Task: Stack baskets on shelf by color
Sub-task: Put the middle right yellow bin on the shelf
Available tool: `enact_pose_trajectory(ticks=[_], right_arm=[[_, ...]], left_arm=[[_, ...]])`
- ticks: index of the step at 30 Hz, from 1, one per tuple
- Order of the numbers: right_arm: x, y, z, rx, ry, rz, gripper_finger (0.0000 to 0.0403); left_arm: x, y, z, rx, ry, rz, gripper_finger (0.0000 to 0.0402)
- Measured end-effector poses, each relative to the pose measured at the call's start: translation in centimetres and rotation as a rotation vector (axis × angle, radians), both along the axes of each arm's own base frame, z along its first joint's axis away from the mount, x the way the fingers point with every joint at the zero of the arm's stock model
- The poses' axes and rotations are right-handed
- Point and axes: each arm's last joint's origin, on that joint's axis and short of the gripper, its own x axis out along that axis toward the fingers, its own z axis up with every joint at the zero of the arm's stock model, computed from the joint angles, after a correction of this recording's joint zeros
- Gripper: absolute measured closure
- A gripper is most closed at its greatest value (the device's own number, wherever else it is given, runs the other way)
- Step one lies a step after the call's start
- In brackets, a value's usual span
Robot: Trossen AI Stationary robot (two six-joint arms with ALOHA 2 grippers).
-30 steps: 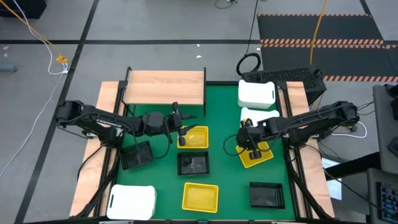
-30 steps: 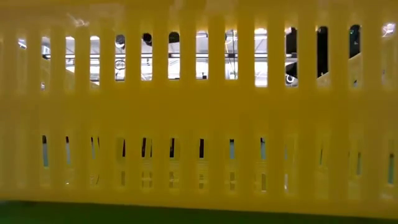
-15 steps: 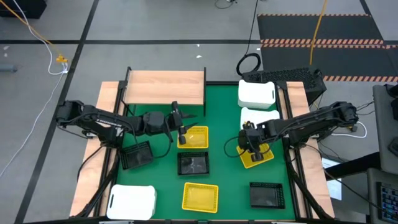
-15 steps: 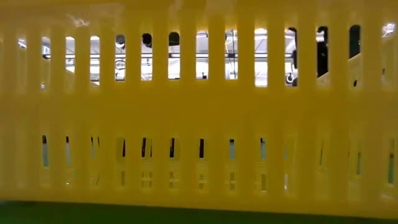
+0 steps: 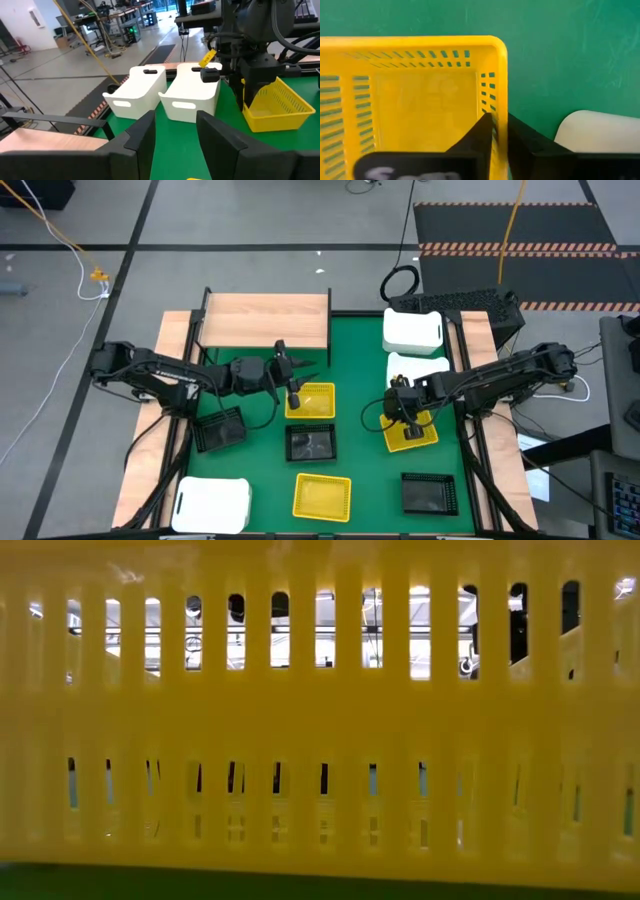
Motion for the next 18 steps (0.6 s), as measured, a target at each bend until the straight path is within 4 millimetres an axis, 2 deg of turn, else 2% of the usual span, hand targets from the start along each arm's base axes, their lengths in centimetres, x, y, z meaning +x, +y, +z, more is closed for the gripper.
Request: enact_pose_trajectory(ticks=[3,18], right_arm=[[0.02,0.02,0.03,0.003,-0.004,0.001,0.0395],[0.6,0.08,0.24,0.018,-0.068,-0.032,0.0397]], left_arm=[[0.0,0.0,0.0,-0.003,-0.001,0.0,0.0256],[0.0,0.02,-0.01,-0.017,-0.004,0.004,0.0256]])
